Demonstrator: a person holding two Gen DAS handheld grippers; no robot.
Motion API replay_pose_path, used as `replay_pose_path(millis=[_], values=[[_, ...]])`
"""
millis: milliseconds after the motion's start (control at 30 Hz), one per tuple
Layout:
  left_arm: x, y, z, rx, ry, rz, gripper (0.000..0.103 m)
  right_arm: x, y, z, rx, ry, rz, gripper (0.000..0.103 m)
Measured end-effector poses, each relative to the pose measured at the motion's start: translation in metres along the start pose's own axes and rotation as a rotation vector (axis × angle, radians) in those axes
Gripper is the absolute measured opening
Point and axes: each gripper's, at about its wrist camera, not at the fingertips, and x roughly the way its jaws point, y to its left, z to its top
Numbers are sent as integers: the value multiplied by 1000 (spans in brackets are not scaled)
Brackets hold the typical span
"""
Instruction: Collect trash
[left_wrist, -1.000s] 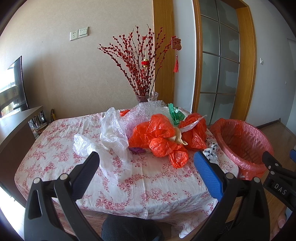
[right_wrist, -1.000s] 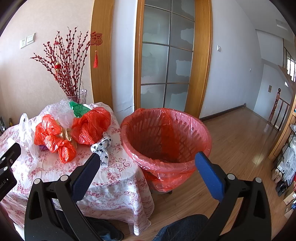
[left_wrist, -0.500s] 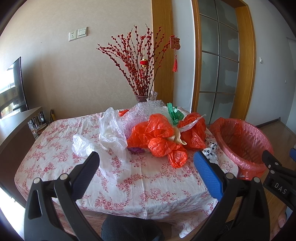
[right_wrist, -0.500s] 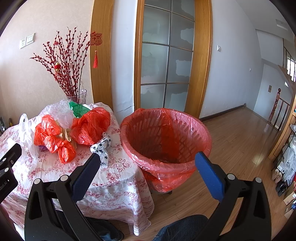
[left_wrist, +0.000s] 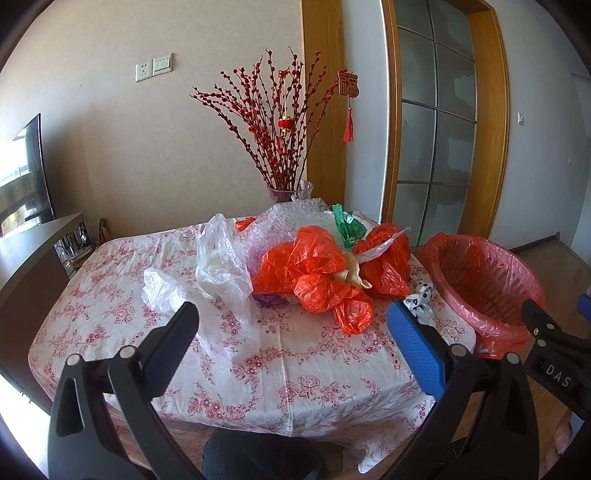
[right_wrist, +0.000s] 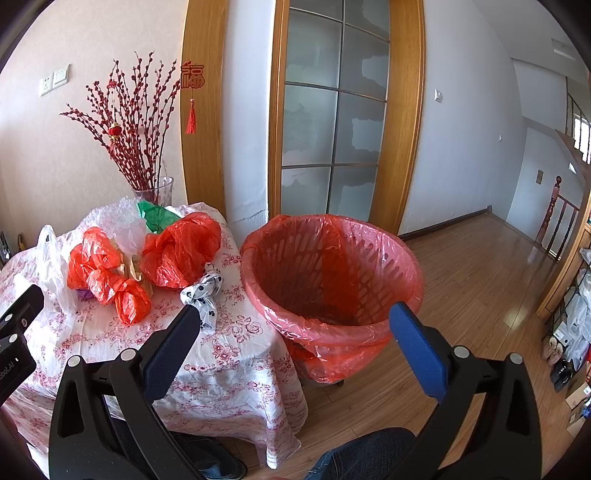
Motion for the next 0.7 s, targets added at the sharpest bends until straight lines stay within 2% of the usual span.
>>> replay_pose_path(millis=[267,433,600,700], values=[[5,8,0,-6,9,15,99,6,4,-1,-9,12,14,101],[16,34,-1,-46,30,72,99,24,10,-1,-11,51,71,101],[31,75,-6,-99,62,161,99,51,29,1,-38,80,168,101],[39,96,-10,-137,80,188,99,72,44,5,-52,110,233,86]])
